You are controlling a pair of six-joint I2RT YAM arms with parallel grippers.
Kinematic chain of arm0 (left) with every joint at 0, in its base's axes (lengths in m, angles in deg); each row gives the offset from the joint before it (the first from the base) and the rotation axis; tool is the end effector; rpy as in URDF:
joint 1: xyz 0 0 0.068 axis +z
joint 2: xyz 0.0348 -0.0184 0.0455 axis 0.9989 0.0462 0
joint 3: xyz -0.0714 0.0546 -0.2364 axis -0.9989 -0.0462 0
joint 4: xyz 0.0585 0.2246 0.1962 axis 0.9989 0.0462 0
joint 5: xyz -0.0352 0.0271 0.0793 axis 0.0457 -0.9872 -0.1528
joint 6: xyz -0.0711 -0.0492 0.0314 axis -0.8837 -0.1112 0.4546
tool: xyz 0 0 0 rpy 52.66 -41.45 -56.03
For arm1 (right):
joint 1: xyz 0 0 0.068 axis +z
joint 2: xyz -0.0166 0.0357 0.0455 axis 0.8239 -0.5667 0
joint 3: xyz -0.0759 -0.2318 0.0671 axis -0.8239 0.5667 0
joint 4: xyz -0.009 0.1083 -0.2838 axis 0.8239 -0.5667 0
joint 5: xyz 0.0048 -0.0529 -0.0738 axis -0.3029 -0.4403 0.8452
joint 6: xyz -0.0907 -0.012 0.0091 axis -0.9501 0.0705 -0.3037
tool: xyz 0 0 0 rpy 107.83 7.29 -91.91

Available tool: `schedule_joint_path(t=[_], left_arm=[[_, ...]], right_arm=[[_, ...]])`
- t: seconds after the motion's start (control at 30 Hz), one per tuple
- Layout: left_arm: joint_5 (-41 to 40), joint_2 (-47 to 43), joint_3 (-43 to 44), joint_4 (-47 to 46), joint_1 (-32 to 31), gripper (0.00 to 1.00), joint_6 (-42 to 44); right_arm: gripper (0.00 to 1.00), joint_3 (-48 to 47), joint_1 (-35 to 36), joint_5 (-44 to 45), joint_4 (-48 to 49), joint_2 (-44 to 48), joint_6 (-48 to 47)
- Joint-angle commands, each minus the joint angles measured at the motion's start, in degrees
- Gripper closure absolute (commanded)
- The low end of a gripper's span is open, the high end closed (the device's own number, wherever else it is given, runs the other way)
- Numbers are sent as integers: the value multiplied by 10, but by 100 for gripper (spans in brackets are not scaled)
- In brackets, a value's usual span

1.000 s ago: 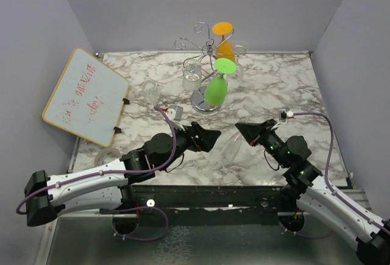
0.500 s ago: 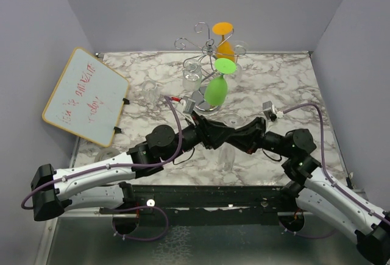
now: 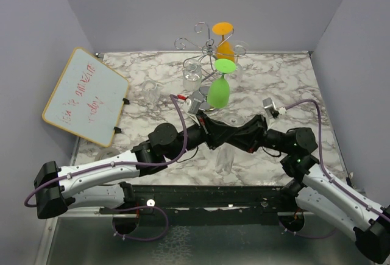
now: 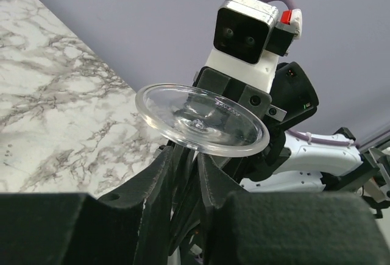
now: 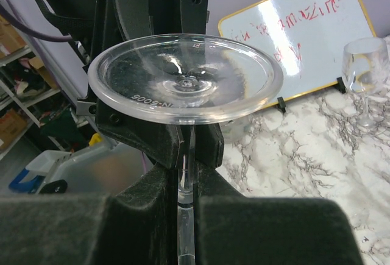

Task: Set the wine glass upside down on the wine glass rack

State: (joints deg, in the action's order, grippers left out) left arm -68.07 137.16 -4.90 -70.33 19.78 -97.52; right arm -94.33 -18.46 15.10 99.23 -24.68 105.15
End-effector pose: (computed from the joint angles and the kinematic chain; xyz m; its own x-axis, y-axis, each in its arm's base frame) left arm 0.1413 -0.3216 0.3334 -0.5157 -0.4148 -0.7496 0.7212 0.2621 -0.6412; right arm 0.1743 0.1982 0.3020 -0.3029 0.3196 -0.8979 -0.9361 0.0772 0.3432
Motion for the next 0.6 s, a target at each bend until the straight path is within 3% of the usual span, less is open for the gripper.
schedule_joint_path(t=[0.0, 0.13, 0.17, 0.23, 0.33, 0.43, 0.57], left_arm=[[54, 18, 21, -4, 0, 81, 48], [71, 10, 7, -10, 1, 100, 72], [65, 6, 2, -13, 0, 100, 78], [59, -5, -7, -19, 0, 100, 94], [8, -28, -25, -30, 0, 100, 124], [-17, -54, -45, -43, 0, 100, 171], [-29, -84, -64, -55, 1, 100, 246]], right_arm=[[99, -34, 6, -54, 26, -2, 5], [99, -42, 6, -47, 20, -7, 17], [98, -46, 6, -42, 3, -6, 16], [81, -53, 6, -28, -44, 0, 9], [46, -54, 6, 4, -118, 29, -13], [29, -61, 5, 43, -193, 72, -34], [18, -91, 5, 104, -274, 111, -28]])
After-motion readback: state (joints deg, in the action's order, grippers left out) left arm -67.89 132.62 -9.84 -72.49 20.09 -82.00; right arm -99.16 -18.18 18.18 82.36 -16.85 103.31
